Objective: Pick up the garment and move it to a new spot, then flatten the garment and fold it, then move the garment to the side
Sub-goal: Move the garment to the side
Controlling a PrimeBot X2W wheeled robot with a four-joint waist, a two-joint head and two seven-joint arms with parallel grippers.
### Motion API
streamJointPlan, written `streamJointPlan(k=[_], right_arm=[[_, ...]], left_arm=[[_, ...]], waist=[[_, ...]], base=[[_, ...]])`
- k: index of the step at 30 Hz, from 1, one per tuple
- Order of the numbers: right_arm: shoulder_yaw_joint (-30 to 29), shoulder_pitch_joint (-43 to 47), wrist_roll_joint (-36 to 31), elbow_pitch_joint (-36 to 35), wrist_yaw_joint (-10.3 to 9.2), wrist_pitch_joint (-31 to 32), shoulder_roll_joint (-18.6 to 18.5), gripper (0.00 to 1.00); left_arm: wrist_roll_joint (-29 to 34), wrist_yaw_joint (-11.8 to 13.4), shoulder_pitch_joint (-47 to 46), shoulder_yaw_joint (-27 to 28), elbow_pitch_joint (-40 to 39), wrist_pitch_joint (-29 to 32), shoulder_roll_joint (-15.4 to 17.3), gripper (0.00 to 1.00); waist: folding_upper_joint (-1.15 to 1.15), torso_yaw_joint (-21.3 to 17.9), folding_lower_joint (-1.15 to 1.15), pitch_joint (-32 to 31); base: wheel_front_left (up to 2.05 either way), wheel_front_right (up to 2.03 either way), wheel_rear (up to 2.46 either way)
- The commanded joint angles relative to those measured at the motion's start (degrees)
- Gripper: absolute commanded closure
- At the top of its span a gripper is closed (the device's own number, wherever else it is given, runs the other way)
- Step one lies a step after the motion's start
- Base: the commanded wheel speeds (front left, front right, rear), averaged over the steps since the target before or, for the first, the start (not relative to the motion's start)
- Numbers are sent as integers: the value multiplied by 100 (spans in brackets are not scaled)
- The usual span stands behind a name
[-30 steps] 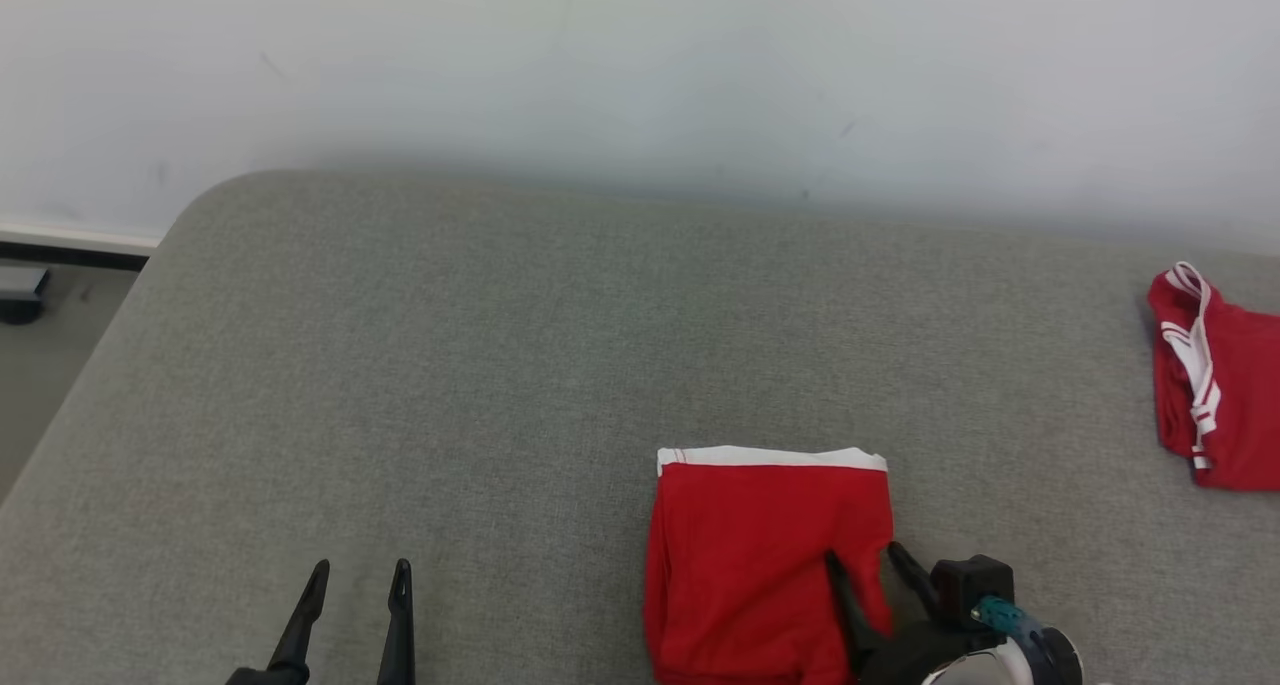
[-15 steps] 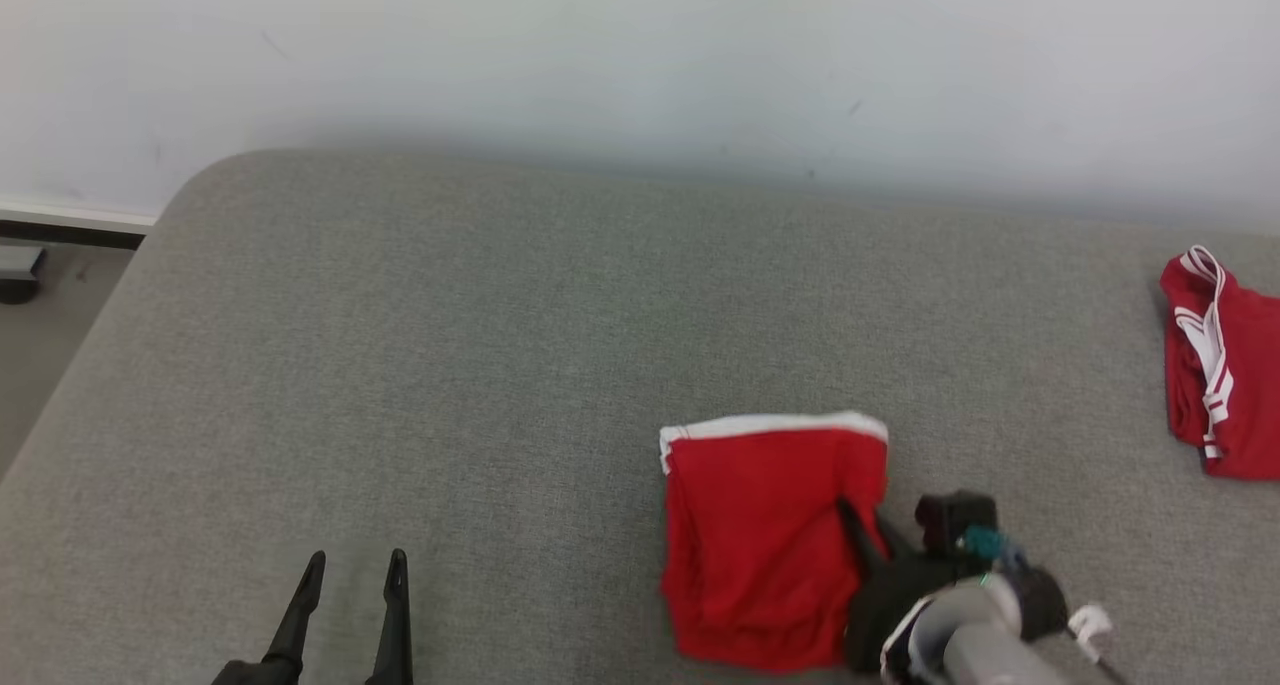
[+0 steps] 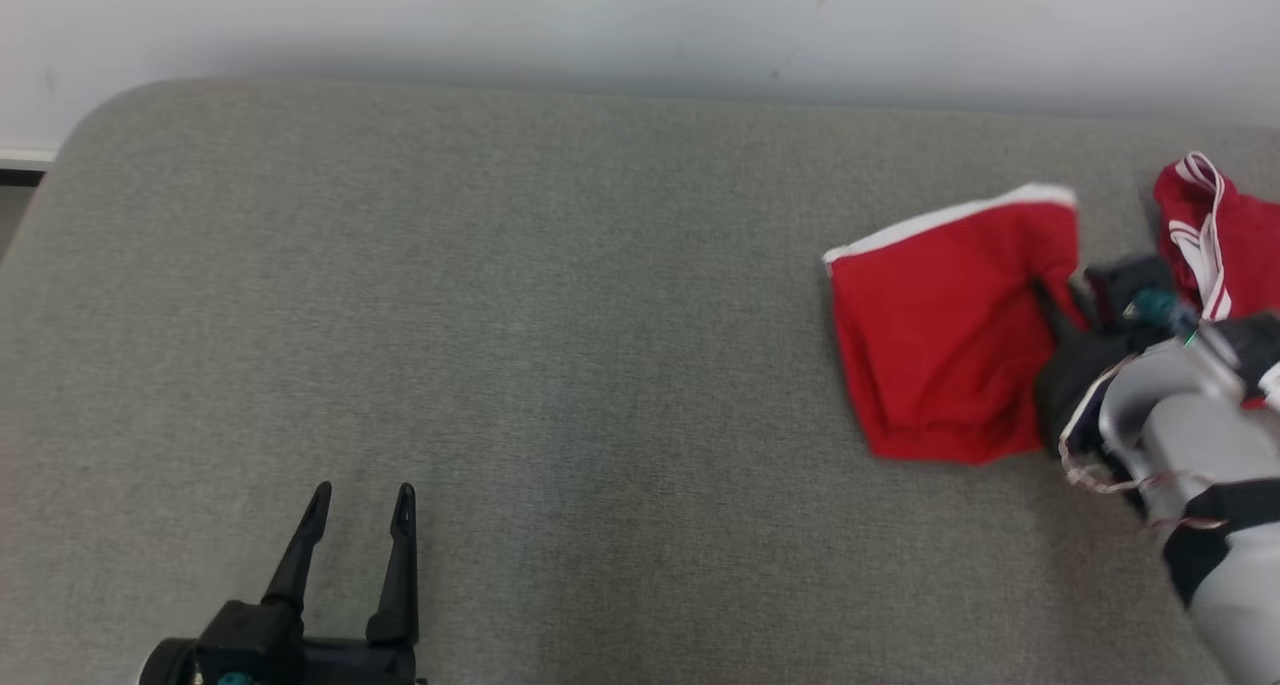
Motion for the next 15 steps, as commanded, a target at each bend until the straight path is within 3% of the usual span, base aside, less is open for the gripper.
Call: streamJointPlan(k=[1,2,10,15], right_arm=[[87,-179,-18,-166,-19,134,-197,100],[242,-312,40,-411,-19,362,-466,100],[530,-721,432,-1399,-19,1339,-1530,100],[578,-904,509,-1927,-19,1888,-1987,100]], left_arm=[[-43,-7,-106,-7,-37,-18,69,0],[-79,-7,-183,-29,-73,-18,140,0],[-212,-1,-417,-168,-240,-18,379,0],[-272,-1,-528,-218,-368,-18,534,0]], waist=[[-1,-240,-2,274],[-1,-330,-2,391],[-1,-639,-2,807],[-1,-767,-2,1034]], base=[[0,0,0],[0,0,0],[0,0,0],[0,0,0]])
